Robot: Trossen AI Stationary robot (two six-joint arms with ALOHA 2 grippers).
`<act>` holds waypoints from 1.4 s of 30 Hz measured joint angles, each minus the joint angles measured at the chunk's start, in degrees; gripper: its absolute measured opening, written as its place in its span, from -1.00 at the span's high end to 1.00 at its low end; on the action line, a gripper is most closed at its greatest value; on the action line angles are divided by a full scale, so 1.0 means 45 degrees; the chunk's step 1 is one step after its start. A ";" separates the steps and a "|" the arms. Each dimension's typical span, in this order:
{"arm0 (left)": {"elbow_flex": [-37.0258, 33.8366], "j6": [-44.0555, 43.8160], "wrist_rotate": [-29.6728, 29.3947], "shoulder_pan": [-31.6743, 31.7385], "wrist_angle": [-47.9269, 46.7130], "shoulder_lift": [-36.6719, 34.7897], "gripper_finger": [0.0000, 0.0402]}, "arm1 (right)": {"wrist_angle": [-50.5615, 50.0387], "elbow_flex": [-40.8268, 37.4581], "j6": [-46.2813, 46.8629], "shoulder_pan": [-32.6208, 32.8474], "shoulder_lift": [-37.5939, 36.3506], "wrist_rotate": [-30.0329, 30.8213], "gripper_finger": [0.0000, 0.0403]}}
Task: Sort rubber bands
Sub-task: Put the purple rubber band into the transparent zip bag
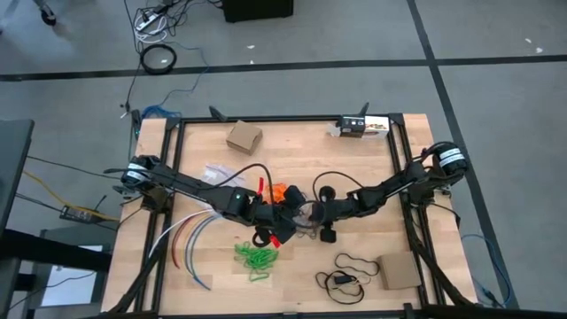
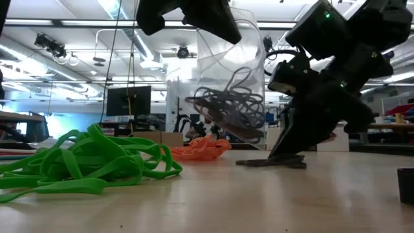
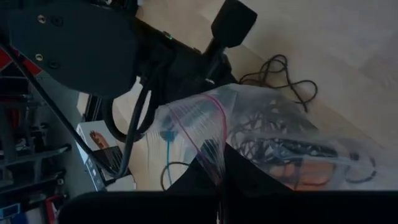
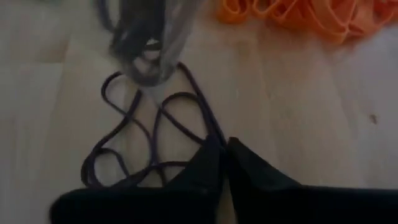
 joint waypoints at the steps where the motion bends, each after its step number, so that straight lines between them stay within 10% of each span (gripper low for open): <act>1: 0.0000 -0.0001 0.0000 0.0000 -0.0042 0.0000 0.99 | -0.0164 -0.0009 -0.0022 -0.0010 -0.0156 0.0020 0.95; 14: 0.0000 -0.0002 0.0155 0.0005 0.0082 0.0000 0.99 | -0.6822 -0.0132 0.0283 -0.0097 -0.5773 0.2521 1.00; 27: 0.0015 0.0135 0.0636 0.0010 0.0651 0.0000 0.99 | -0.5643 -0.0070 -0.1018 -0.0092 -1.2052 0.4068 1.00; 36: 0.0015 0.0168 0.0645 0.0010 0.0676 0.0000 0.99 | -0.8425 -0.0012 0.0766 -0.0251 -1.1773 0.0572 0.94; 42: 0.0015 0.0076 0.0738 0.0010 0.0715 0.0000 0.99 | -0.9102 -0.0200 0.1434 0.0007 -1.0184 0.0687 0.51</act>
